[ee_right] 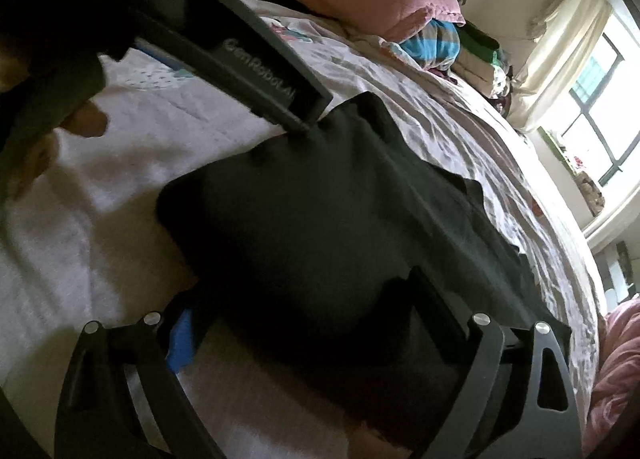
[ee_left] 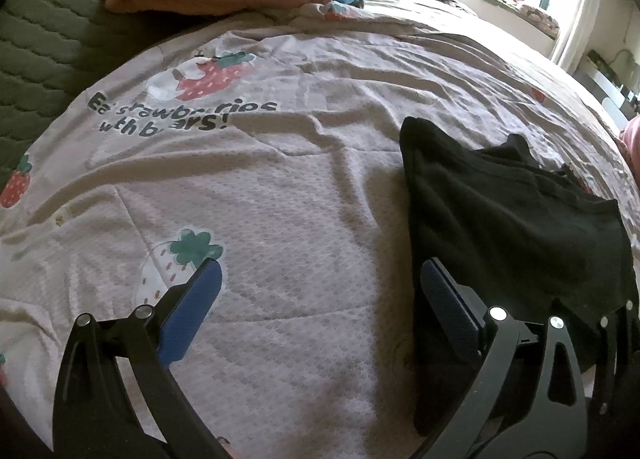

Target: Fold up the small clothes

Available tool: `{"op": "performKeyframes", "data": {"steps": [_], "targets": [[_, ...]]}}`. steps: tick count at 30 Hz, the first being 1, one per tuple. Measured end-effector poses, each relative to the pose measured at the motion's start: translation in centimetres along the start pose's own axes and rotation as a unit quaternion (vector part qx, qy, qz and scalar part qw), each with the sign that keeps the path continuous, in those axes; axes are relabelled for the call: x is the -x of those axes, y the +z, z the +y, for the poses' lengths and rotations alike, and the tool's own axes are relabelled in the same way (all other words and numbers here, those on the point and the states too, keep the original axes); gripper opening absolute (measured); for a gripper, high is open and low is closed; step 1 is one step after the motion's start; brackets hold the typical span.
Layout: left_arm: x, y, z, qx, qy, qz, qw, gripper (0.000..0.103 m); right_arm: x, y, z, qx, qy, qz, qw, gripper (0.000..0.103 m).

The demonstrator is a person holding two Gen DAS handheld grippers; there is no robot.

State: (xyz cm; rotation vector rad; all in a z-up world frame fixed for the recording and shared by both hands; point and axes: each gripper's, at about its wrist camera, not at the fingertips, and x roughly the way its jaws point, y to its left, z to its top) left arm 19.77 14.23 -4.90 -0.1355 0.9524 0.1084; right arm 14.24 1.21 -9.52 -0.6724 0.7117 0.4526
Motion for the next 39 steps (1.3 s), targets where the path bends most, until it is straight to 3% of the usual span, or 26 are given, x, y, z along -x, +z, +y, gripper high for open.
{"op": "performKeyframes", "data": {"steps": [1,6,9,10,12,18,21,23,24,25,27,30,39], "targets": [[-0.1,0.0,0.0,0.001,-0.002,0.002,1.0000,0.093,-0.2,0.1,-0.1,-0.001,-0.005,-0.003,1.000,0.083],[-0.6,1.0,0.1,0.029,-0.044,0.016,0.9985,0.093,0.5,0.2,-0.6,-0.001,-0.009,-0.031,0.999,0.036],[-0.4,1.8,-0.4,0.054,-0.100,0.020,0.9934,0.093,1.8,0.0,-1.3,-0.012,-0.007,-0.056,0.998,0.021],[-0.4,2.0,-0.9,0.061,-0.126,0.026,0.9898,0.093,2.1,-0.1,-1.5,-0.014,-0.009,-0.063,0.998,0.020],[-0.5,2.4,-2.0,0.060,-0.141,0.033,0.9876,0.093,2.7,-0.3,-2.0,-0.019,-0.010,-0.074,0.997,0.018],[-1.2,3.7,-4.8,0.060,-0.169,0.047,0.9826,0.093,4.3,-1.0,-3.5,-0.038,-0.010,-0.095,0.995,0.016],[-1.4,4.2,-5.9,0.056,-0.163,0.056,0.9835,0.091,5.0,-1.3,-4.3,-0.057,-0.007,-0.104,0.993,0.015],[-1.3,4.3,-6.6,0.058,-0.174,0.060,0.9812,0.070,5.6,-1.6,-5.3,-0.075,-0.007,-0.113,0.991,0.015],[-1.2,4.4,-6.9,0.057,-0.176,0.061,0.9809,0.048,6.0,-1.7,-5.6,-0.082,-0.007,-0.116,0.990,0.015],[-1.0,4.4,-7.6,0.050,-0.180,0.063,0.9804,0.034,6.3,-1.9,-5.9,-0.089,-0.008,-0.120,0.989,0.014],[-0.4,4.4,-8.5,0.044,-0.187,0.060,0.9796,0.022,7.0,-2.3,-6.8,-0.106,-0.007,-0.126,0.986,0.014],[1.1,4.7,-10.2,0.026,-0.187,0.043,0.9810,0.017,7.9,-3.1,-8.0,-0.128,-0.011,-0.134,0.983,0.013],[5.6,5.4,-15.8,-0.029,-0.195,0.005,0.9804,0.017,11.3,-6.3,-12.0,-0.203,-0.025,-0.162,0.965,0.012]]}}
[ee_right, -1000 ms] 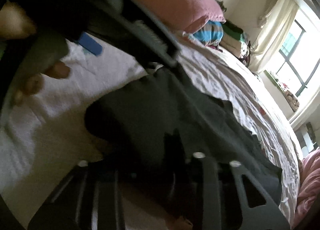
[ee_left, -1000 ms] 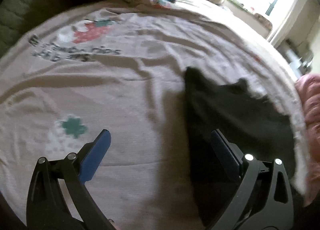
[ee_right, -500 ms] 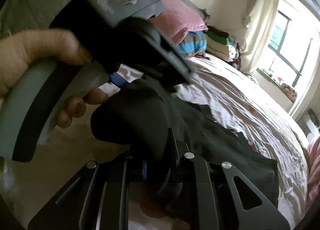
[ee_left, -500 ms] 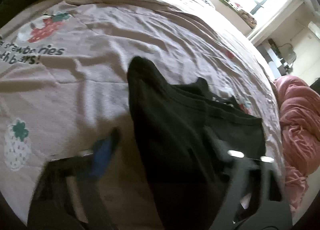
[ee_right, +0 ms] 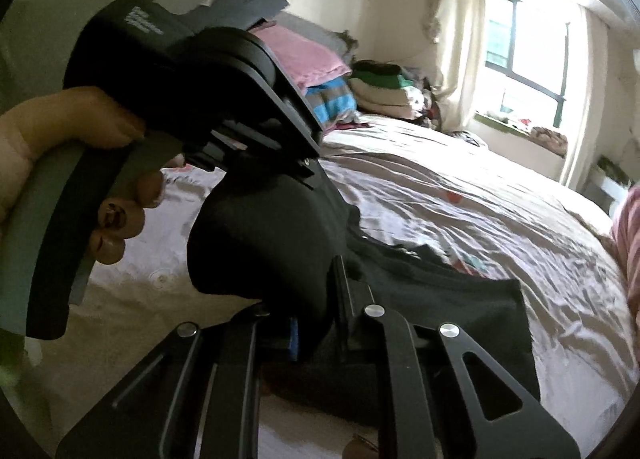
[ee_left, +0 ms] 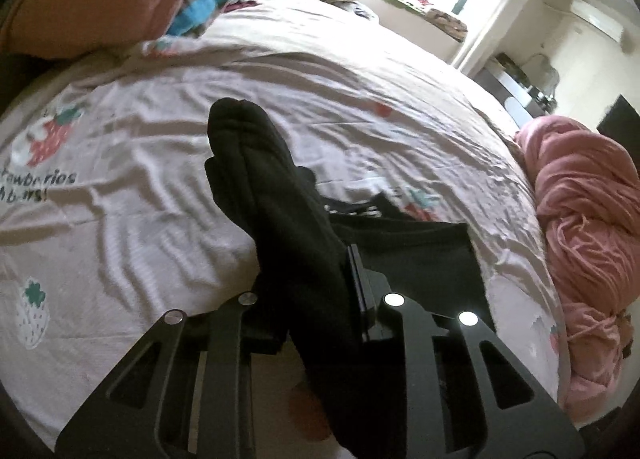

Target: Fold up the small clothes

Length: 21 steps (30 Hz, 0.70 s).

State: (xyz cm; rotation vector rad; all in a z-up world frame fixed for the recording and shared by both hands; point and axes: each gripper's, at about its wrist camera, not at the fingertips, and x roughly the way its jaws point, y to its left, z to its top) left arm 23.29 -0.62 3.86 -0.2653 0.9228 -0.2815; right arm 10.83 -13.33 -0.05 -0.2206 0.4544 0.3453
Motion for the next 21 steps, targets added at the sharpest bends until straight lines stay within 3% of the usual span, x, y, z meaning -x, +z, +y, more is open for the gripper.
{"op": "performKeyframes", "data": {"steps": [11,21], "targets": [[-0.7,-0.2,-6.6,-0.051,-0.001,0.005,0.9987,0.017,2.8,-1.5,-4.7,-0.068,-0.020,-0.008,0.997,0.011],[-2.6,-0.7,-10.0,-0.076,0.002,0.025,0.9968,0.017,3.3,-3.3,-8.3,-0.129,-0.012,0.006,0.992,0.011]]}}
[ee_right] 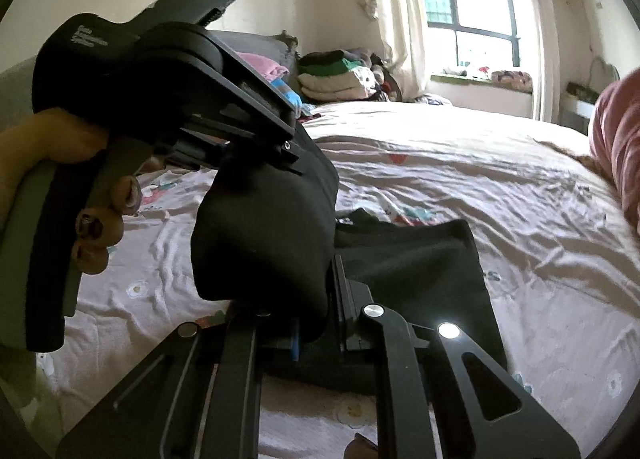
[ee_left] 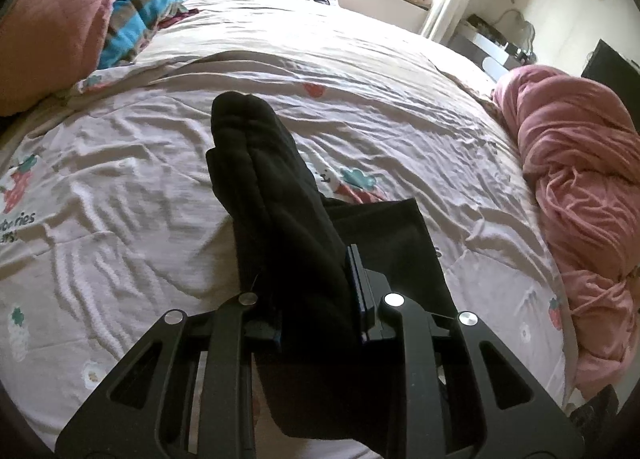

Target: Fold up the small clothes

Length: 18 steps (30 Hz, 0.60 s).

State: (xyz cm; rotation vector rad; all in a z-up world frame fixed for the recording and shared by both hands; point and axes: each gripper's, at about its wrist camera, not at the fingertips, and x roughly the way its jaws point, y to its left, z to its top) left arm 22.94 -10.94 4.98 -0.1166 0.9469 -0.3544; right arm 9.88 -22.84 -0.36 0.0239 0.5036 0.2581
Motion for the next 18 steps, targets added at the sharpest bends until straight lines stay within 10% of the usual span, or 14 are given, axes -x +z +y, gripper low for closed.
{"op": "performKeyframes", "data": {"steps": [18], "targets": [[-4.7,-0.6,-2.9,-0.009,-0.006,0.038,0.9992,0.024,-1.8,-3.0,-5.9,-0.139,0.030,0.063,0.988,0.011]]}}
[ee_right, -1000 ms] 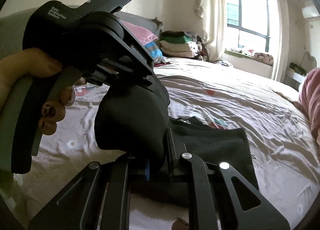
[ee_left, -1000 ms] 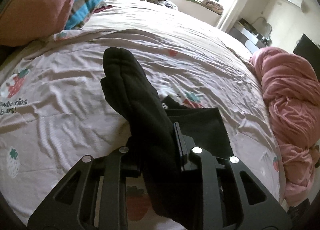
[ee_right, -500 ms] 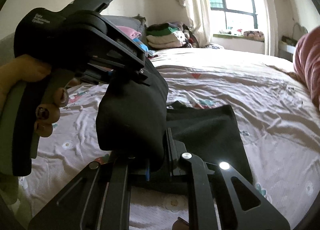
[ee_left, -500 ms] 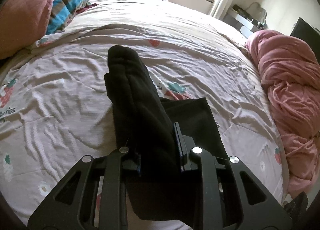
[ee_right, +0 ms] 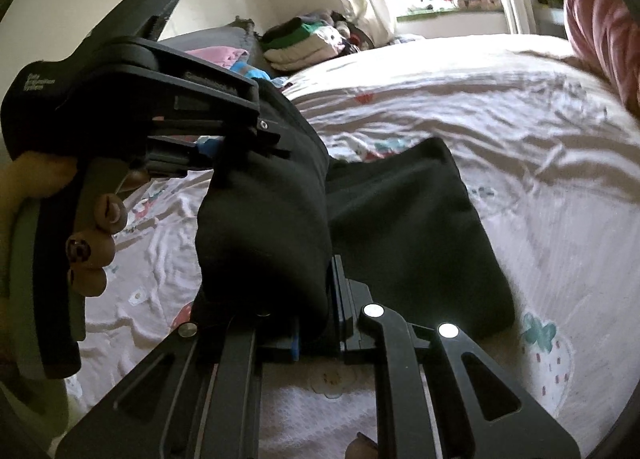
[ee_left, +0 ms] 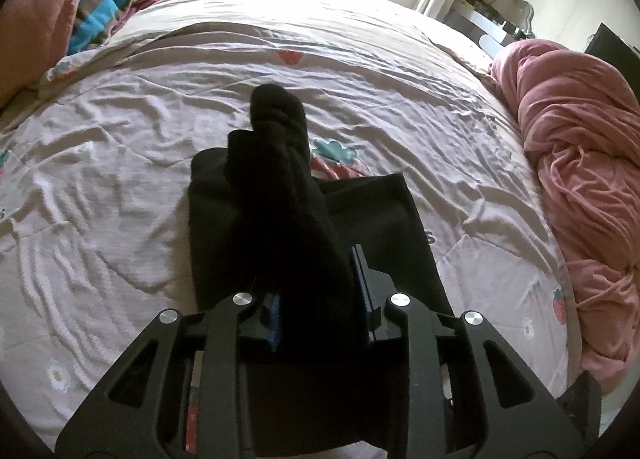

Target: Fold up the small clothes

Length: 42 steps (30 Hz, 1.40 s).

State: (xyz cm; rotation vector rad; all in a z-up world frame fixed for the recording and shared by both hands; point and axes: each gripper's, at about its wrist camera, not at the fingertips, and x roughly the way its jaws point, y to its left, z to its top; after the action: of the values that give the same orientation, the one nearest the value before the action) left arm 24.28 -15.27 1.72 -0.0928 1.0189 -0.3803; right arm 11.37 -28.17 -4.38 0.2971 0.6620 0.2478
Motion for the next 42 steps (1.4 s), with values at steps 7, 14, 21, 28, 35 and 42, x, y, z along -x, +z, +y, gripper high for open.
{"op": "performKeyframes", "data": {"steps": [7,14,21,28,35,42], "targets": [[-1.1,0.2,-0.9,-0.006,0.003,0.002,1.0000,0.030,-0.7,-0.3,-1.9,-0.045,0.018,0.016,0.999,0.011],[-2.1,0.3,-1.9,-0.014,0.004,0.007,0.9999,0.033,-1.0,-0.7,-3.1,-0.079,0.028,0.025,0.996,0.011],[-2.9,0.4,-2.6,-0.011,-0.004,0.009,0.9999,0.059,-1.3,-1.2,-4.9,-0.127,0.042,0.039,0.990,0.017],[-1.1,0.6,-2.4,0.025,-0.057,-0.015,0.9979,0.072,-2.1,-1.9,-7.7,-0.206,0.075,0.061,0.974,0.018],[1.1,-1.0,1.2,0.029,-0.001,-0.046,0.9985,0.074,-1.1,-1.9,-7.9,-0.216,0.079,0.069,0.971,0.034],[-0.7,-4.9,5.5,0.047,0.037,-0.021,0.9980,0.074,0.1,0.7,-7.1,-0.177,0.091,0.068,0.978,0.069]]}}
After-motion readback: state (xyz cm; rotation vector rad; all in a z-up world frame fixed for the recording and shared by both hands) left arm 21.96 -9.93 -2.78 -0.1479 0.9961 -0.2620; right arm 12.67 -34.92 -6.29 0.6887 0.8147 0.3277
